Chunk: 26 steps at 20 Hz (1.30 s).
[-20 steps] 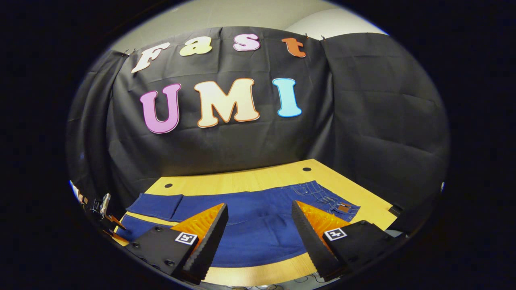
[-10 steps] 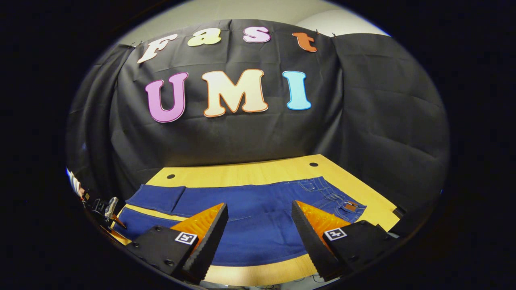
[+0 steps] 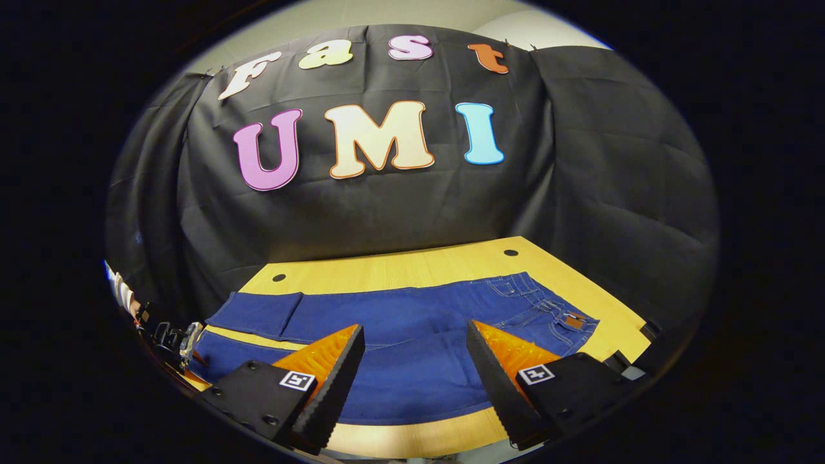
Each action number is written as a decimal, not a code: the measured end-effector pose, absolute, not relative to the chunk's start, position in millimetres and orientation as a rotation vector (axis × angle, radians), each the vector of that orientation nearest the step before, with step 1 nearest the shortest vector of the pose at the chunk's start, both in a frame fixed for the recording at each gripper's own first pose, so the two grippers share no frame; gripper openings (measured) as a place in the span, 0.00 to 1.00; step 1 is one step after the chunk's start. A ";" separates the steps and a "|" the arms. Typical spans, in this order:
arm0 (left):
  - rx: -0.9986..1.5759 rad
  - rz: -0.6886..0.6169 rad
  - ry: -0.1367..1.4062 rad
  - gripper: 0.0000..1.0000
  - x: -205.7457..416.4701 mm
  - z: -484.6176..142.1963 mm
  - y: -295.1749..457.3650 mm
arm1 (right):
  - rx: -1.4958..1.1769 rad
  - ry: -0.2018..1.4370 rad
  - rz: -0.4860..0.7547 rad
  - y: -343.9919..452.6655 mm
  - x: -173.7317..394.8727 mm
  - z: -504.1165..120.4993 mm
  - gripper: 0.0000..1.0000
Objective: Grasp the waist and the cuffs of the jeans and fold them to make the two legs overlap; first hold the waist and fold one-third of the jeans toward the cuffs, then hold the cuffs and fold the remaining one-third in the same direction to finish folding.
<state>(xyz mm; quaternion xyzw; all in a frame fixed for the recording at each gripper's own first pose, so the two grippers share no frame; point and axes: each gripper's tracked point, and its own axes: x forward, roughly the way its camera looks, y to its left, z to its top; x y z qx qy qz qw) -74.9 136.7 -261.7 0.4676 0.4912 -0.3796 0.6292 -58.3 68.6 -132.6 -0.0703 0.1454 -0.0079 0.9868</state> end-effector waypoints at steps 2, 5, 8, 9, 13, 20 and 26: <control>1.075 -0.867 1.128 0.84 -71.2 -261.1 138.6 | -0.140 0.290 -0.017 69.0 -56.5 -131.0 0.98; 1.093 -0.880 1.115 0.55 -72.6 -259.8 140.5 | -0.142 0.287 -0.032 65.2 -56.9 -131.1 0.98; 1.134 -0.915 1.073 0.11 -75.4 -259.9 140.6 | -0.138 0.299 -0.047 60.1 -59.2 -134.4 0.98; 1.141 -0.921 1.066 0.04 -73.3 -258.1 144.3 | -0.139 0.306 -0.049 59.4 -59.9 -134.7 0.98; 1.175 -0.960 1.081 0.00 -72.6 -258.5 144.6 | -0.203 0.372 0.021 55.0 -65.9 -141.3 0.98; 1.151 -0.935 1.167 0.00 -77.1 -255.4 143.1 | -0.248 0.588 0.130 -11.0 -69.3 -141.4 0.99; 1.070 -0.790 1.278 0.00 -75.6 -256.1 141.7 | -0.209 0.692 0.171 -85.6 -16.6 -132.3 0.99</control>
